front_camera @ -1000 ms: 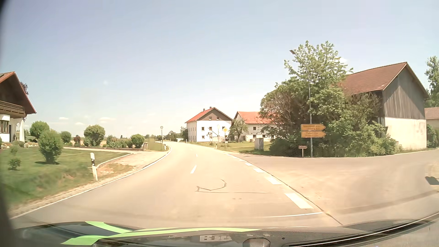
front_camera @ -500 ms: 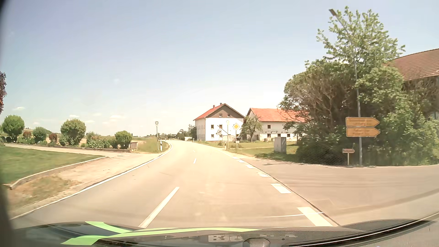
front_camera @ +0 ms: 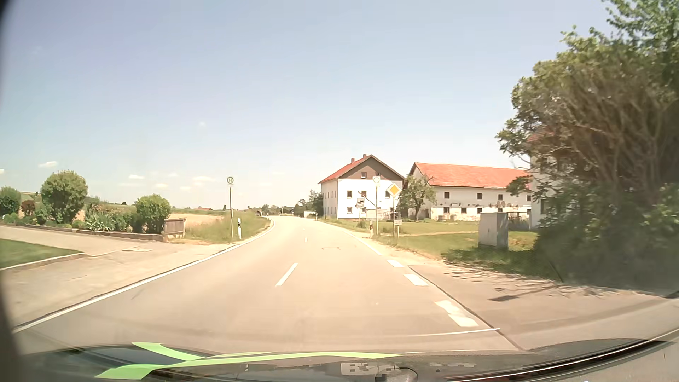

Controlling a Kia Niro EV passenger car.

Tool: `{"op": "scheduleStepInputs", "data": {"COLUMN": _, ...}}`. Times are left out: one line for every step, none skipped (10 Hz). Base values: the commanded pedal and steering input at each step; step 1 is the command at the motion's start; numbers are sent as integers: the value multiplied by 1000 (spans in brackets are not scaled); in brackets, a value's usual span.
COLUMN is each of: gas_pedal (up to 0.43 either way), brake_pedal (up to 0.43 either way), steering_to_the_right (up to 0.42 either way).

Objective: Follow the waypoints while adhering to traffic rules and regulations

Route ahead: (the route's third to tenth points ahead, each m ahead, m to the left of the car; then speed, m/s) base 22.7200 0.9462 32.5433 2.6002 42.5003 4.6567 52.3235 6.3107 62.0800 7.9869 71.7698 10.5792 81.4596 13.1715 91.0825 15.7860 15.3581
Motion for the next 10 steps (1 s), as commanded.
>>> {"op": "scheduleStepInputs", "data": {"gas_pedal": 197, "brake_pedal": 0, "steering_to_the_right": -36}}
{"op": "scheduleStepInputs", "data": {"gas_pedal": 197, "brake_pedal": 0, "steering_to_the_right": -36}}
{"op": "scheduleStepInputs", "data": {"gas_pedal": 189, "brake_pedal": 0, "steering_to_the_right": -34}}
{"op": "scheduleStepInputs", "data": {"gas_pedal": 177, "brake_pedal": 0, "steering_to_the_right": -31}}
{"op": "scheduleStepInputs", "data": {"gas_pedal": 177, "brake_pedal": 0, "steering_to_the_right": -29}}
{"op": "scheduleStepInputs", "data": {"gas_pedal": 177, "brake_pedal": 0, "steering_to_the_right": -26}}
{"op": "scheduleStepInputs", "data": {"gas_pedal": 177, "brake_pedal": 0, "steering_to_the_right": -25}}
{"op": "scheduleStepInputs", "data": {"gas_pedal": 189, "brake_pedal": 0, "steering_to_the_right": -25}}
{"op": "scheduleStepInputs", "data": {"gas_pedal": 189, "brake_pedal": 0, "steering_to_the_right": -25}}
{"op": "scheduleStepInputs", "data": {"gas_pedal": 189, "brake_pedal": 0, "steering_to_the_right": -24}}
